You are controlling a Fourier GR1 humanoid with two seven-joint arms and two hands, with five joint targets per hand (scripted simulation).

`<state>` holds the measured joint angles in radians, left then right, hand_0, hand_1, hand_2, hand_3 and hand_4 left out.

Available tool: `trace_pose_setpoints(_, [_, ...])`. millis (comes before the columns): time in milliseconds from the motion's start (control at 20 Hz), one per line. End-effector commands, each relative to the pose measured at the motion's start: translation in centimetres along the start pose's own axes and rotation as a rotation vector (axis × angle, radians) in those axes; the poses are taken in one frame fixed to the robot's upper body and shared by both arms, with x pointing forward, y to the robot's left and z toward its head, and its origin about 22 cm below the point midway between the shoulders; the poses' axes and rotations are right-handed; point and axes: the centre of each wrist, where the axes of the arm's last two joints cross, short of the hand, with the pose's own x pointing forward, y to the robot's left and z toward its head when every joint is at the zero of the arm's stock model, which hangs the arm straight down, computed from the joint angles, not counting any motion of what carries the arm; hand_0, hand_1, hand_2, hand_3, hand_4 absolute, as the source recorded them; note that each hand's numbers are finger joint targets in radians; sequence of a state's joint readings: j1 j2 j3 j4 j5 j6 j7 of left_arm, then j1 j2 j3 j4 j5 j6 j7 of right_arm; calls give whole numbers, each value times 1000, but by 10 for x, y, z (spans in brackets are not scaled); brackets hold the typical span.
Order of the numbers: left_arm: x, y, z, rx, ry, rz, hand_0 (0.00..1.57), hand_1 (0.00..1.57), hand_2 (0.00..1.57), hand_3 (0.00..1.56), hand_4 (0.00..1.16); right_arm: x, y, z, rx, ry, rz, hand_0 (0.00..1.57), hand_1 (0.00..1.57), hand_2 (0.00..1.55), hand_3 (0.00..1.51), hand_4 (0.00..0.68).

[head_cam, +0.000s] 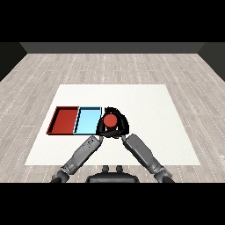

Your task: Pick the red can and put it in the red box

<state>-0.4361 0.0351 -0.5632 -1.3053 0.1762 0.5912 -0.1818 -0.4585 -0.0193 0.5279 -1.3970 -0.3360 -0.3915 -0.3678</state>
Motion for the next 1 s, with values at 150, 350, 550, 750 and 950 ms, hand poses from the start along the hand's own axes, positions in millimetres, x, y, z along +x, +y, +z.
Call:
trace_pose_setpoints(150, [-7,-17,15,-32,-10,9,1571,1571,1571,1486,1148,8,0,-8,10,-51,18,0,0,0,0,0])
trace_pose_setpoints(350, [-5,5,-20,-17,13,-1,1571,1571,1571,1486,1150,19,-7,-5,-21,-53,87,0,0,0,0,0])
trace_pose_setpoints(550, [-37,12,16,-2,28,11,1571,1571,1571,1478,1144,32,-13,-18,-76,-87,130,0,0,0,0,0])
trace_pose_setpoints(750, [-16,13,17,43,65,33,1571,1571,1571,1484,1126,68,-60,-12,-85,-205,78,0,0,0,0,0])
trace_pose_setpoints(950, [-13,21,7,57,19,-4,1571,1571,1554,1453,1117,107,-80,-10,-168,-234,135,0,0,0,0,0])
